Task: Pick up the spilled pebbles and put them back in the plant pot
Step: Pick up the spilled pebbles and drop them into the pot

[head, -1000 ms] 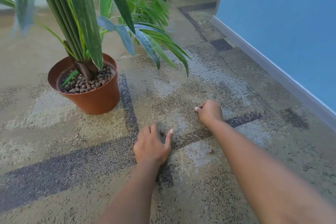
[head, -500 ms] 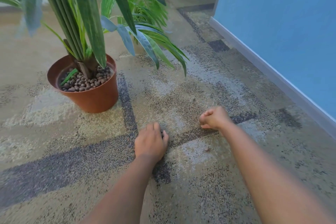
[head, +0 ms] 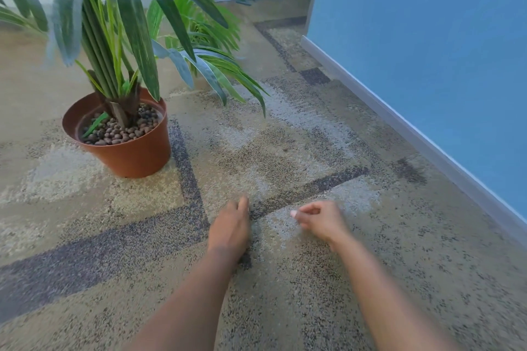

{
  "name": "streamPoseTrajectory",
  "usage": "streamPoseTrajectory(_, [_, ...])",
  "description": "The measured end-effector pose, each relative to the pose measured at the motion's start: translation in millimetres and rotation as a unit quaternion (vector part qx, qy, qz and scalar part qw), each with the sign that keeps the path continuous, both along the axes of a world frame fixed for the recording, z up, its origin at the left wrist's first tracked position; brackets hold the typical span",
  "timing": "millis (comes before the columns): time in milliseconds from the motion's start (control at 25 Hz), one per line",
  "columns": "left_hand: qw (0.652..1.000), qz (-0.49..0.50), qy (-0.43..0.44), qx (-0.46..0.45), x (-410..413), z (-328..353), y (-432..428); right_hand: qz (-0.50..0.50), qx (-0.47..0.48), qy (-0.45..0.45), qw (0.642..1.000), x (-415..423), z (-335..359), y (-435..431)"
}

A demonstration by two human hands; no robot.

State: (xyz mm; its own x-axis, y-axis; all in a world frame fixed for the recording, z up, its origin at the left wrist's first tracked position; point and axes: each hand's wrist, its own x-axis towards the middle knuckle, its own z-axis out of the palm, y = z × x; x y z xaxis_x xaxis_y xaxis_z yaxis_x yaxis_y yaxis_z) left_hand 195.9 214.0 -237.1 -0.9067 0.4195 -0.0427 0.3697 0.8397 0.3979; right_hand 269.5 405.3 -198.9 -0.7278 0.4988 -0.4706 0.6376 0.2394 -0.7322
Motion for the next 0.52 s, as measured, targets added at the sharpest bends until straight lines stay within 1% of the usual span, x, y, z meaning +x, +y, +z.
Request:
streamPoseTrajectory(40, [1.0, -0.004, -0.001, -0.003, -1.2, -0.6, -0.7, 0.028, 0.056, -0.01, 0.998, -3.1, 0.9, -6.6])
streamPoseTrajectory(120, [1.0, 0.001, -0.008, 0.001, -4.1, -0.2, -1.4, 0.037, 0.115, -0.038, 0.992, -12.3, -0.8, -11.7])
streamPoseTrajectory(200, [0.999, 0.014, -0.029, 0.002, -7.2, 2.4, -0.5, 0.014, 0.139, -0.093, 0.986, -22.4, -1.0, -10.4])
streamPoseTrajectory(280, [0.999, 0.009, -0.042, -0.013, -9.2, 3.6, 1.5, -0.006, 0.142, -0.129, 0.981, -29.9, -0.7, -7.3])
streamPoseTrajectory(360, [0.998, -0.023, -0.013, -0.059, -8.6, 1.7, 3.4, -0.016, 0.113, -0.125, 0.986, -35.2, 1.7, -4.4])
streamPoseTrajectory(400, [0.996, -0.033, 0.002, -0.081, -7.3, 0.6, 3.3, -0.039, 0.07, -0.099, 0.992, -38.0, 1.9, -1.6])
streamPoseTrajectory(440, [0.994, -0.039, 0.016, -0.096, -6.5, -1.6, 2.5, -0.073, 0.012, -0.062, 0.995, -41.3, 2.8, 2.5])
streamPoseTrajectory(480, [0.993, -0.044, 0.027, -0.103, -5.7, -4.0, 1.9, -0.123, -0.049, -0.013, 0.991, -45.9, 3.4, 9.2])
streamPoseTrajectory(520, [0.993, -0.046, 0.042, -0.102, -4.5, -5.9, 1.9, -0.178, -0.096, 0.034, 0.979, -52.0, 3.3, 18.7])
